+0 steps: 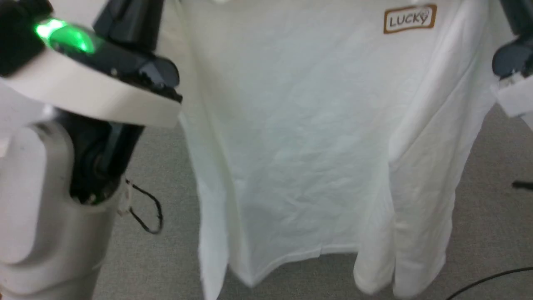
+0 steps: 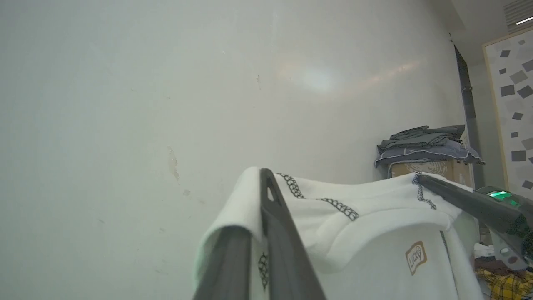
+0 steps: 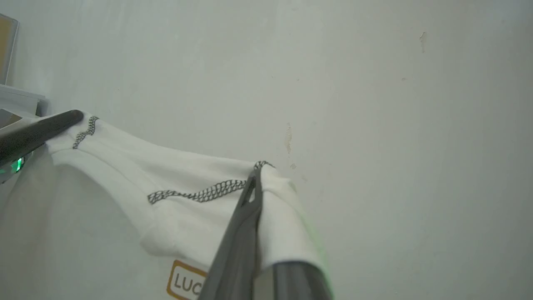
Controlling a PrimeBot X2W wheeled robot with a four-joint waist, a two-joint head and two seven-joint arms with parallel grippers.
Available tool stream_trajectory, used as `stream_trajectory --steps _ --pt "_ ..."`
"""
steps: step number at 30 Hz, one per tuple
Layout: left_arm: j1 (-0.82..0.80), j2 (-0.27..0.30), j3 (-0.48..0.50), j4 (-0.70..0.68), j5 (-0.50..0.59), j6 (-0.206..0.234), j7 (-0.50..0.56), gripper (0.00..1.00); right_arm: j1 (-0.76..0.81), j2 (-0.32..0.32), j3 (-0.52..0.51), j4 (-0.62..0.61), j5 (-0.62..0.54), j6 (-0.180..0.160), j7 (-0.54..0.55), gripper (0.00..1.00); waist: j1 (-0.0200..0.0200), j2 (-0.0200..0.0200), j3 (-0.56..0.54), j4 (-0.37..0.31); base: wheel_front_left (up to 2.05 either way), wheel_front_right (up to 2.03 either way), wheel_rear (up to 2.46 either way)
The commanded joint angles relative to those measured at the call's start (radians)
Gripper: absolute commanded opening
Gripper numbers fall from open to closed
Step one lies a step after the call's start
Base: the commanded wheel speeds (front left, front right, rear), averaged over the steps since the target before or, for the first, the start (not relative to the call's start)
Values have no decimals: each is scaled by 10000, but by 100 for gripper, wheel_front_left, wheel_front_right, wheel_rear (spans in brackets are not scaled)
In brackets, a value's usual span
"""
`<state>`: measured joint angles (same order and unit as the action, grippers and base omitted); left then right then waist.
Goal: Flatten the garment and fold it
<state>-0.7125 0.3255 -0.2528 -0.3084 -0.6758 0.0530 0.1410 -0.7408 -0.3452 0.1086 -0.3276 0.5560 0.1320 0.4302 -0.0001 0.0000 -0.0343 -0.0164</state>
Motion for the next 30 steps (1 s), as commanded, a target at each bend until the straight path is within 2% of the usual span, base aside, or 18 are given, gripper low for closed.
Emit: stream_trajectory --steps 1,10,14,19,25,30 --pt "-274 117 80 84 86 -63 60 0 -275 -116 92 180 42 -13 -46 0 1 0 53 -4 0 0 0" --pt "-1891 688 146 786 164 -336 843 0 -2418 -1209 1551 1608 -90 -13 -653 0 1 0 916 -112 0 0 0" --pt "-2585 943 130 1163 207 -527 1143 0 -3392 -1538 2067 2360 -193 -13 -1006 0 1 0 1749 -160 0 0 0" --pt "-3667 944 76 2035 436 -659 1078 0 -4948 -2199 3114 3398 -786 -13 -1948 0 1 0 3192 -132 0 0 0" --pt "-5769 778 -9 3885 982 -943 427 0 -7159 -2123 4038 5547 -1282 -13 -3246 0 1 0 4992 -264 0 0 0" --pt "-7857 250 130 5793 1202 -924 -480 0 -8871 -1573 4219 7621 -1868 -13 -4592 0 1 0 6028 -327 0 0 0"
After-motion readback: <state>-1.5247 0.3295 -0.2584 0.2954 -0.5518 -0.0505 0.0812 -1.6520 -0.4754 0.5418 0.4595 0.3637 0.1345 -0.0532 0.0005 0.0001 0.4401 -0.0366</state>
